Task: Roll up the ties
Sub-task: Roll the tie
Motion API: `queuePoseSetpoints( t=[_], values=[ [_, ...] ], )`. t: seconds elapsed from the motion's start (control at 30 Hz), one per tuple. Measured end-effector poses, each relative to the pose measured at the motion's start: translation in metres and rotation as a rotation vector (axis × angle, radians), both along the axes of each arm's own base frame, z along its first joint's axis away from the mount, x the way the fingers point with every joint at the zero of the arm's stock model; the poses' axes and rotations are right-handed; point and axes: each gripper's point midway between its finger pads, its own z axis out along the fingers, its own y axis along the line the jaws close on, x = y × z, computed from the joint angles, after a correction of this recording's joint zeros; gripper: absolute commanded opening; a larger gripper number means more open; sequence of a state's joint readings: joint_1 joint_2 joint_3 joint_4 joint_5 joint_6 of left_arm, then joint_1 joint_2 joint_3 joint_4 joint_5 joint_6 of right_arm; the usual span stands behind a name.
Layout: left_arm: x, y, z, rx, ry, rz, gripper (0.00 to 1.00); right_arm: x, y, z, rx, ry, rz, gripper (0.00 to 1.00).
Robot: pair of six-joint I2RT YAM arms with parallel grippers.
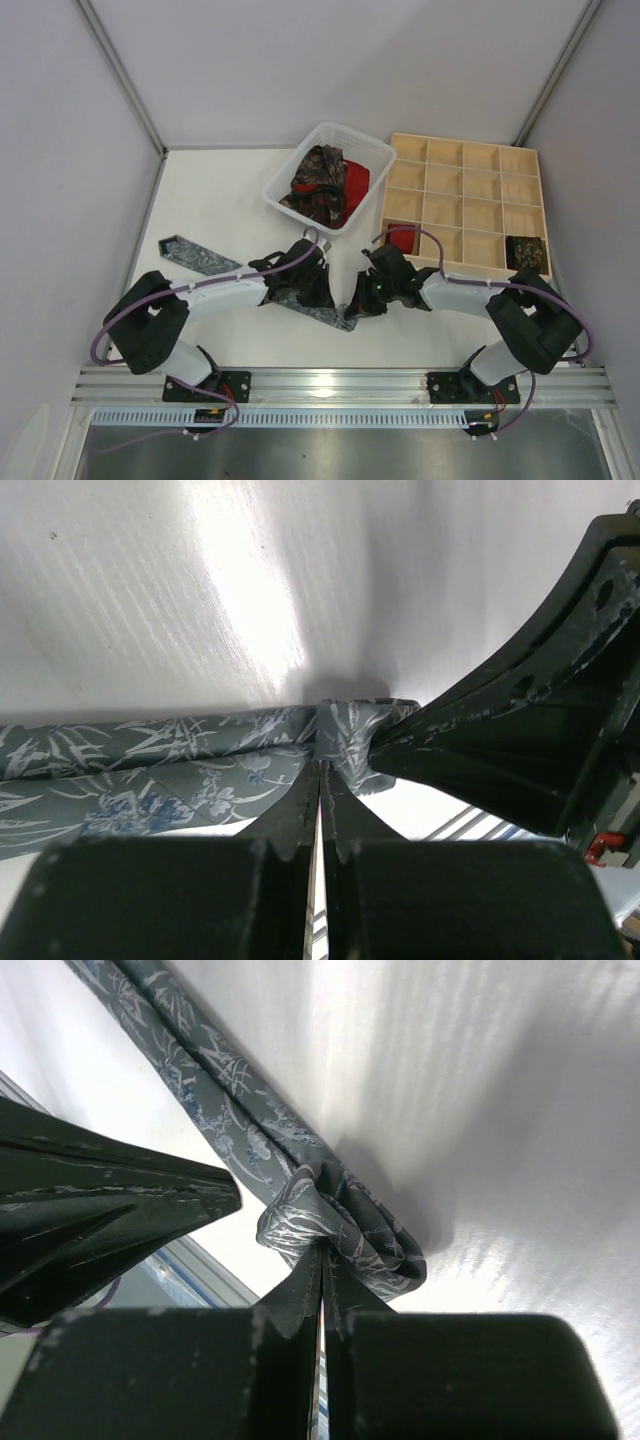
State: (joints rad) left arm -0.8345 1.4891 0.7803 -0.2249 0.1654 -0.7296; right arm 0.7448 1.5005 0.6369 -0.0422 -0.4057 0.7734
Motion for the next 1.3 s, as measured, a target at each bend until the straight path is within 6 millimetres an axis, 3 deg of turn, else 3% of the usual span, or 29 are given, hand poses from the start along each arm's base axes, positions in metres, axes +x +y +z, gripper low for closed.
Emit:
queuePoseSetpoints(
  t=[0.33, 0.63, 0.73, 0.83, 0.87, 0.97, 1.13, 1.3],
  values=[
    [-0.002, -0.015, 0.003, -0.071, 0.024, -0.025, 0.05, -0.002, 0.008, 0.003, -0.007, -0.018, 0.024, 0.00],
    [-0.011, -0.013, -0.017, -0.073, 0.062, -0.030, 0.04, -0.003, 0.008, 0.002, -0.012, -0.016, 0.026, 0.02],
    [-0.013, -0.012, -0.020, -0.078, 0.071, -0.030, 0.04, -0.004, 0.008, 0.004, -0.024, -0.013, 0.037, 0.12],
    [-0.013, -0.012, -0.021, -0.081, 0.069, -0.029, 0.04, -0.004, 0.009, 0.011, -0.044, -0.033, 0.065, 0.38],
    [-0.014, -0.012, -0.021, -0.080, 0.069, -0.029, 0.04, -0.002, 0.008, 0.015, -0.053, -0.048, 0.074, 0.54],
    [-0.014, -0.011, -0.021, -0.081, 0.068, -0.029, 0.04, 0.004, 0.006, 0.035, -0.070, -0.125, 0.109, 0.76],
    [-0.017, -0.008, -0.022, -0.080, 0.069, -0.029, 0.04, 0.016, 0.000, 0.058, -0.098, -0.284, 0.184, 0.88],
    [-0.018, -0.007, -0.021, -0.081, 0.067, -0.030, 0.04, 0.004, -0.012, 0.034, -0.145, -0.331, 0.287, 1.00]
  ],
)
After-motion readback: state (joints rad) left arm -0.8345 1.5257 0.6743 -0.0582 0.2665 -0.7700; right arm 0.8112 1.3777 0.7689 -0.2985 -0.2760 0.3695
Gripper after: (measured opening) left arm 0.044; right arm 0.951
